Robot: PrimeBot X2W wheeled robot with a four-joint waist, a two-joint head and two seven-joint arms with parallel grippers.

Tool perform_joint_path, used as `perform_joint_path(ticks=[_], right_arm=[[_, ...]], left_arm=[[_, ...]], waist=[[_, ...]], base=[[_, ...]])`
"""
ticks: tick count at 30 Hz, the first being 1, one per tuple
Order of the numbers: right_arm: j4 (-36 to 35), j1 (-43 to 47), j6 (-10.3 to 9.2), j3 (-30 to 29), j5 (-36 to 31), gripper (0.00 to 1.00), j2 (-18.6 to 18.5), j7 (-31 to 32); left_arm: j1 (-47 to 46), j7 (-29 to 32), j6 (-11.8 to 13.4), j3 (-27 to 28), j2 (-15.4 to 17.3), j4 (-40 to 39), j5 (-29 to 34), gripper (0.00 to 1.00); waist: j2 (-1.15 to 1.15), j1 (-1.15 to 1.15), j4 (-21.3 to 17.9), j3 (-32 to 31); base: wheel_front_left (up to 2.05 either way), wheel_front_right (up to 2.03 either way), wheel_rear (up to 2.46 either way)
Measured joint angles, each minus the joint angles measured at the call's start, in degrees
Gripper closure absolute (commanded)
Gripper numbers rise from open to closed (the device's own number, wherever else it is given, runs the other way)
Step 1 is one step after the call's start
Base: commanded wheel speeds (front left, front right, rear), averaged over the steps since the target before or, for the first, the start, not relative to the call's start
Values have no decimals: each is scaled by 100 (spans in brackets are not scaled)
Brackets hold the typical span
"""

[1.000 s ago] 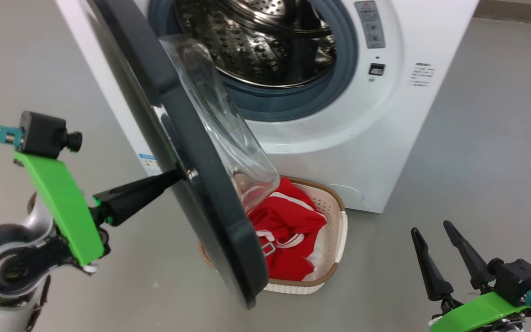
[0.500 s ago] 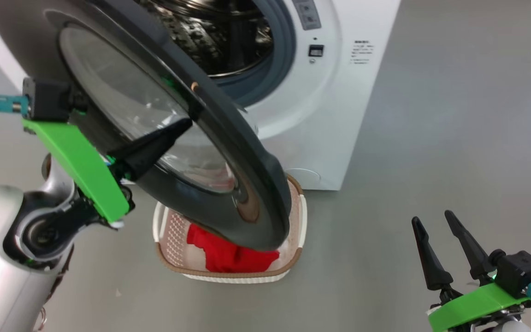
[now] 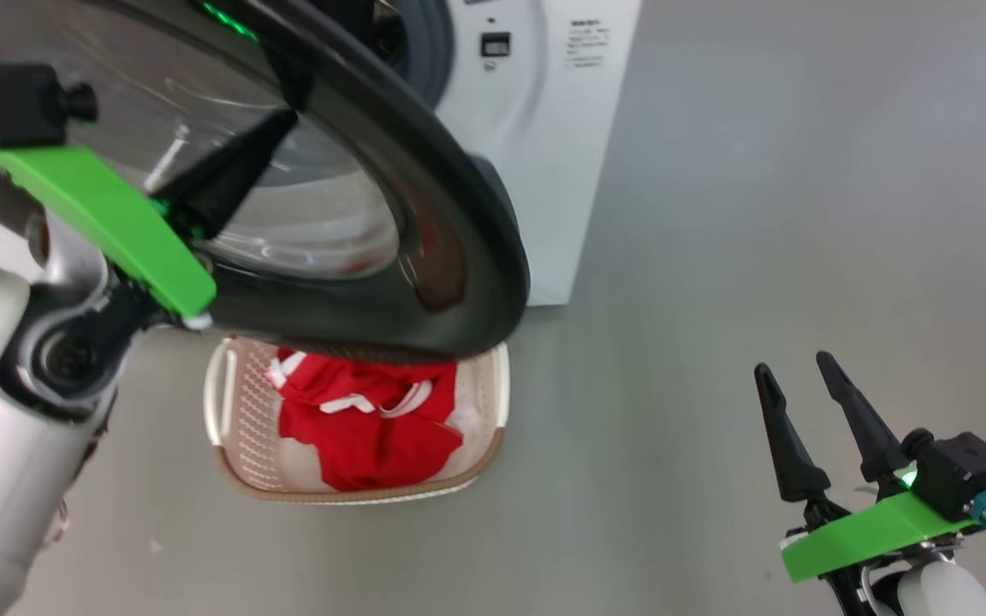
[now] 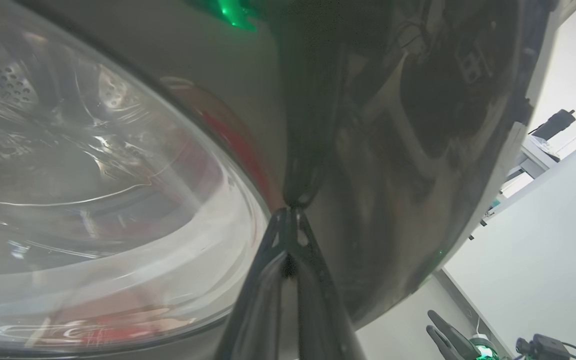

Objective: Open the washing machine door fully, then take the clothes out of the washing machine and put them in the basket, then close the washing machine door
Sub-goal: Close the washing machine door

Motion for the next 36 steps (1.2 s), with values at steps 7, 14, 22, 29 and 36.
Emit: perform_joint_path(ticks=[7, 14, 22, 29, 36], right_arm=[[-3, -116, 0, 1, 0, 0, 75, 0], [0, -212, 0, 0, 1, 0, 137, 0], [31, -213, 0, -36, 1, 0, 147, 0], [35, -199, 0, -30, 0, 0, 116, 0], [36, -141, 0, -22, 0, 0, 22, 0]], left_arm=[[-516, -498, 0, -174, 26, 587, -2, 100], [-872, -946, 0, -319, 88, 1013, -19, 100], [-946, -1046, -1, -649, 133, 1102, -383, 100], [-423, -1426, -2, -797, 299, 679, -677, 100], [470, -1948, -2, -946, 452, 347, -905, 51]], waist=[[0, 0, -277, 203], [0, 0, -484, 359], [0, 0, -495, 328], [0, 0, -382, 126], [0, 0, -160, -67]], base=[[0, 0, 0], [0, 0, 0], [0, 0, 0], [0, 0, 0], [0, 0, 0]])
